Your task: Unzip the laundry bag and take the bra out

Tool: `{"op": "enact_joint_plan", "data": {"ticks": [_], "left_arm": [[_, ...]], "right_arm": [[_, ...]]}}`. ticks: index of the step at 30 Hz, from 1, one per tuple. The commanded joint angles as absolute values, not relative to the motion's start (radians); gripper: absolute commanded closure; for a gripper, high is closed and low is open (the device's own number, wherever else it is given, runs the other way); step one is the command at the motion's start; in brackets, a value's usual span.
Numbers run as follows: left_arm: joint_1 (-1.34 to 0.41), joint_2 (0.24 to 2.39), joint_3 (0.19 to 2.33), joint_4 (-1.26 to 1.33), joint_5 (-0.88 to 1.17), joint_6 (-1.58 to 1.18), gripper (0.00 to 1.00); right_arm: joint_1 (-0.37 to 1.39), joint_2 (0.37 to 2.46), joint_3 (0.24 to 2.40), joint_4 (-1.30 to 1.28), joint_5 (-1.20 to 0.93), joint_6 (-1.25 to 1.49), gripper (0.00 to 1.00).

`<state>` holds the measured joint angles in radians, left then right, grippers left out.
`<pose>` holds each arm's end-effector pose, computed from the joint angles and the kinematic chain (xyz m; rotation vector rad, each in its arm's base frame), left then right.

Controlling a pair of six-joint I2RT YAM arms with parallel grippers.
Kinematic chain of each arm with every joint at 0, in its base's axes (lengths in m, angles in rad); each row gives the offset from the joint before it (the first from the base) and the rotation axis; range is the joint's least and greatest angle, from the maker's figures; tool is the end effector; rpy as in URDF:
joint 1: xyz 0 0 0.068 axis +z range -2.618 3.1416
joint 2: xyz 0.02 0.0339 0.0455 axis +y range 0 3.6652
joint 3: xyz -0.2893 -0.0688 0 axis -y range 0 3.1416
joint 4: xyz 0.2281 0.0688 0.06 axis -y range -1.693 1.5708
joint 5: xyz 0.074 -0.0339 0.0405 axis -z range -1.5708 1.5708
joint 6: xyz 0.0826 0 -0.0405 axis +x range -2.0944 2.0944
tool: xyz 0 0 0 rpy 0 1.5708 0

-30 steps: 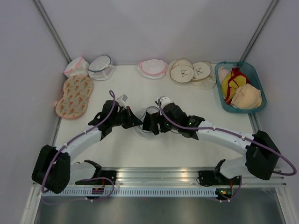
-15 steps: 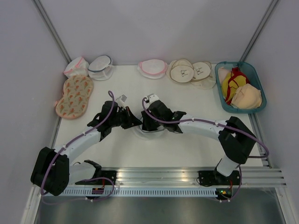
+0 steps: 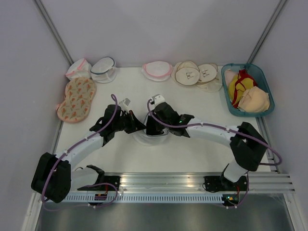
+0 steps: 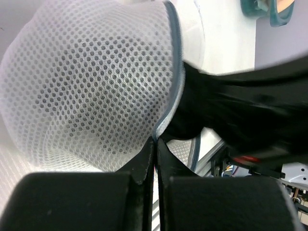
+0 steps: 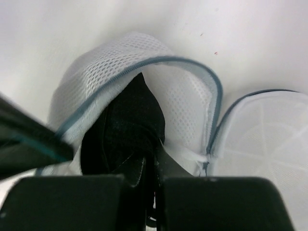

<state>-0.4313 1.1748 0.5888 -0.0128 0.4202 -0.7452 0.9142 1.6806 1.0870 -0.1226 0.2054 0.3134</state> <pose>0.2176 -0.1372 0.2200 -0.1046 2.3337 -1.0923 0.2521 0.2995 0.2215 -0.5775 2.2290 0.4095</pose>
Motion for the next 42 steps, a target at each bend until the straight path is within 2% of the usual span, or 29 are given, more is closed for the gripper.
{"op": "enact_joint_plan", "data": {"ticks": [1,6,10,11,14,20,26,31,36,42], "left_arm": [[-0.423,1.149,0.584,0.006,0.41,-0.767,0.98],[-0.42,1.163,0.591,0.006,0.405,-0.764,0.98],[-0.42,1.184,0.598,0.006,0.42,-0.765,0.98],[-0.42,1.186,0.597,0.006,0.423,-0.765,0.98],[-0.42,1.189,0.595,0.006,0.431,-0.767,0.98],[-0.42,1.177,0.597,0.006,0.451,-0.764,0.98],[-0.42,1.164,0.607,-0.029,0.477,-0.769,0.98],[-0.42,1.163,0.627,-0.048,0.506,-0.778,0.98],[-0.422,1.152,0.643,-0.061,0.522,-0.779,0.98],[-0.42,1.147,0.661,-0.081,0.514,-0.775,0.98]], "right_arm": [[0.917,1.434,1.065,-0.124,0.252,0.311,1.0],[0.882,1.226,1.057,-0.268,0.27,0.33,1.0],[0.836,1.108,1.094,-0.379,0.47,0.371,1.0],[0.801,1.1,1.101,-0.393,0.57,0.379,1.0],[0.67,1.094,1.149,-0.436,0.688,0.44,0.99],[0.383,1.13,1.221,-0.382,0.821,0.524,0.99],[0.076,1.311,1.322,-0.331,0.882,0.603,1.0],[-0.101,1.551,1.46,-0.305,0.899,0.683,1.0],[-0.138,1.784,1.632,-0.268,0.942,0.667,0.99],[-0.14,1.979,1.784,-0.199,0.857,0.618,0.99]]}}
